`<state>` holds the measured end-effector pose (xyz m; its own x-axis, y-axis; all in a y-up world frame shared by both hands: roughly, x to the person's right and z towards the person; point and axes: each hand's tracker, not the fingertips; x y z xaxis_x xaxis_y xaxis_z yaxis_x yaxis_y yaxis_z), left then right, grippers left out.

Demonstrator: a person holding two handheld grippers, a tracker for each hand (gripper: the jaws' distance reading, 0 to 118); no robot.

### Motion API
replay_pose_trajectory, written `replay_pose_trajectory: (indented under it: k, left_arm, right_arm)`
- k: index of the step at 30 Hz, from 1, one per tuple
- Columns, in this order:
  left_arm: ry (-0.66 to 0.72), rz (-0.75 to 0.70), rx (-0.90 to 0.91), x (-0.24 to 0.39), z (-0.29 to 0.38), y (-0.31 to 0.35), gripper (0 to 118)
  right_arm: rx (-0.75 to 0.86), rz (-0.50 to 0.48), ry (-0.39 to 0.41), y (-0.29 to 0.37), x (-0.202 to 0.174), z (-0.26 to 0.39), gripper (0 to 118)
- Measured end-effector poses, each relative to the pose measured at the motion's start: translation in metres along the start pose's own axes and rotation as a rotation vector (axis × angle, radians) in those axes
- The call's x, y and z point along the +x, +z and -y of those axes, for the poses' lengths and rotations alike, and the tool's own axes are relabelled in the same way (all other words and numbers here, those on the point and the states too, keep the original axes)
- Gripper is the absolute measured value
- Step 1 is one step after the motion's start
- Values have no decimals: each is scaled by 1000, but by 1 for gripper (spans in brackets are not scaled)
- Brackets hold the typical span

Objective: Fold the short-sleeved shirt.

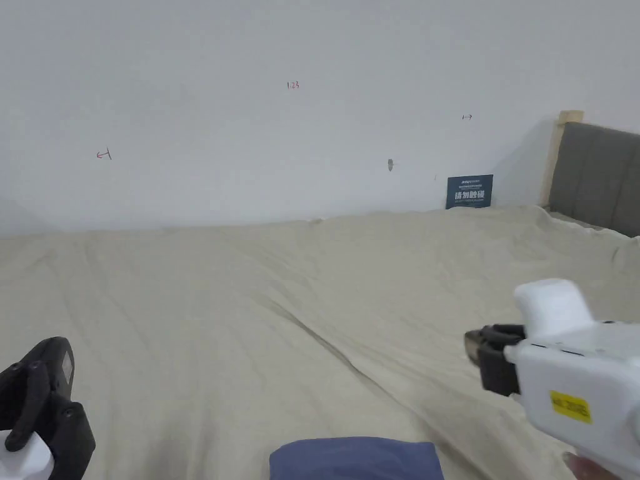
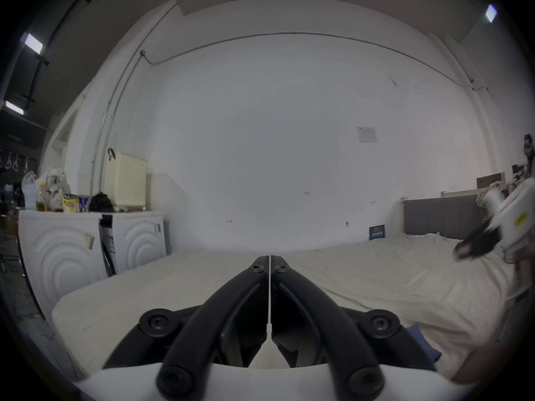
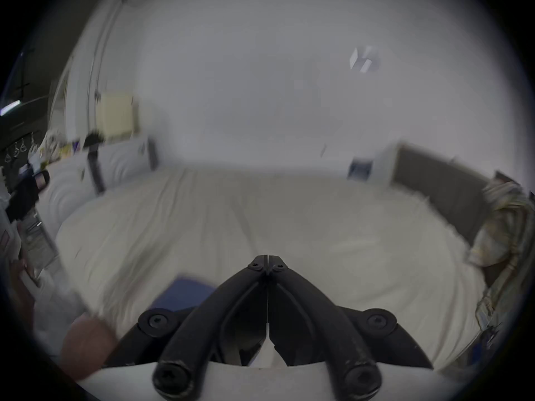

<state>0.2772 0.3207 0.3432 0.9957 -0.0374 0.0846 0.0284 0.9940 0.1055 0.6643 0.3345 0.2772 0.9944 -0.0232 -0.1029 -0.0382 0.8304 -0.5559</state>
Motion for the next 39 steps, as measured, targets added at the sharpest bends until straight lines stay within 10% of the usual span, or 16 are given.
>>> replay_pose_trajectory:
  k: [5,10,15,17,19,22,27,39]
  left_arm:
    - [145,126,-219,-9,20,-15,1]
    - [237,324,-550,-18,57,-62,1]
    - [690,613,-979,-34,117,-137,4]
    - [939,695,-1104,-39,150,-163,35]
    - [1033,736,-1177,-40,181,-183,104]
    - [934,763,-1207,-27,203,-190,118]
    - [1205,944,-1242,-2,219,-205,118]
    - [1076,961,-1328,43,218,-210,117]
  right_arm:
    - [-537,-89,-60,-108,1,41,0]
    - [-671,-43,13,-157,-7,91,0]
    - [-653,-68,-31,-161,-2,87,0]
    - [-647,-78,-16,-157,-2,88,0]
    - [-636,-72,-70,-155,0,89,0]
    - [-623,-73,-82,-151,1,93,0]
    - [-618,-77,-48,-153,0,93,0]
    - [-555,-106,-91,-148,8,106,0]
